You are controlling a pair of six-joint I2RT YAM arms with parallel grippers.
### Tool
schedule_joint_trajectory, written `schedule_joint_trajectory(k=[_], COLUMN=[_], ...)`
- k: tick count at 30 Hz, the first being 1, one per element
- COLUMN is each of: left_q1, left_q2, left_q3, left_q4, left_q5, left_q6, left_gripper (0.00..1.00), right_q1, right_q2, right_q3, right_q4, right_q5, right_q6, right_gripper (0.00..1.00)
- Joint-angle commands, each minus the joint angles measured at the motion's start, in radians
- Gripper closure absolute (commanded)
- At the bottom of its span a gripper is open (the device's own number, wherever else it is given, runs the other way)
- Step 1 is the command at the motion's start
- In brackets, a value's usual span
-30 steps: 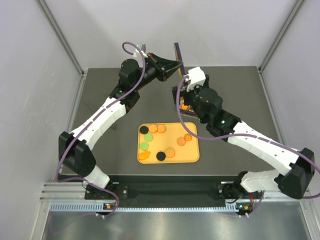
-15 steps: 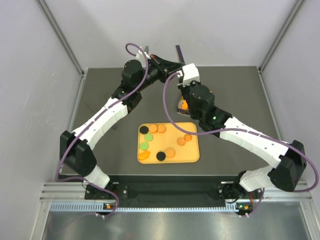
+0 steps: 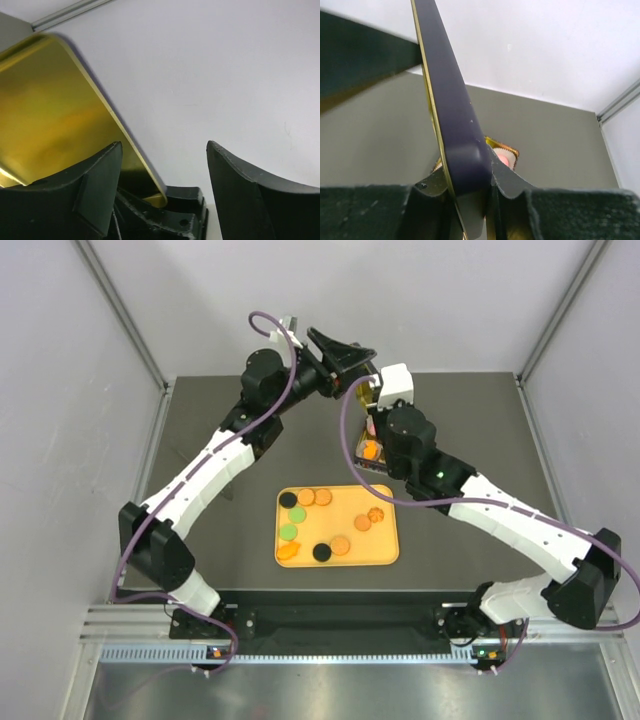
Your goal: Pack the cookies
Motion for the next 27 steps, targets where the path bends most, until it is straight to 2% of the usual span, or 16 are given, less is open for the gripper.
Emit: schedule_joint_trajectory(k=[1, 8, 14, 17, 20, 22, 23, 27], left_q1=[0.001, 0.067, 0.067, -0.005, -0.149, -0.248, -0.309, -0.436], left_q2=[-0.004, -0.041, -0.104, -0.132, -0.152, -0.153, -0.153, -0.143], left_q3=[0.091, 0.135, 0.147, 0.119, 0.067, 0.018, -0.002, -0.066], left_q4=[-0.037, -0.155, -0.405, -0.512, -0.549, -0.549, -0.540, -0.462], left_q5=[-0.016, -0.052, -0.214, -0.384, -0.609, -0.699, -0.789, -0.935], left_q6=[0.091, 0.193, 0.453, 0.677, 0.855, 0.910, 0.961, 1.062], left_gripper=[0.26, 0.28, 0.33, 0.35, 0.35, 0.35, 0.34, 0.34], right_q1=[-0.006, -0.114, -0.286, -0.323, -0.340, -0.349, -0.352, -0.358], right_q2=[-0.058, -0.072, -0.008, 0.046, 0.086, 0.098, 0.115, 0.154], right_q3=[0.052, 0.136, 0.300, 0.379, 0.412, 0.432, 0.442, 0.481], right_q4=[-0.066, -0.274, -0.492, -0.557, -0.591, -0.611, -0.620, -0.657], right_q5=[-0.011, -0.181, -0.402, -0.427, -0.433, -0.439, -0.438, -0.445], right_q6=[0.072, 0.237, 0.384, 0.418, 0.439, 0.456, 0.462, 0.496], right_gripper=[1.00, 1.00, 1.00, 1.00, 1.00, 1.00, 1.00, 1.00])
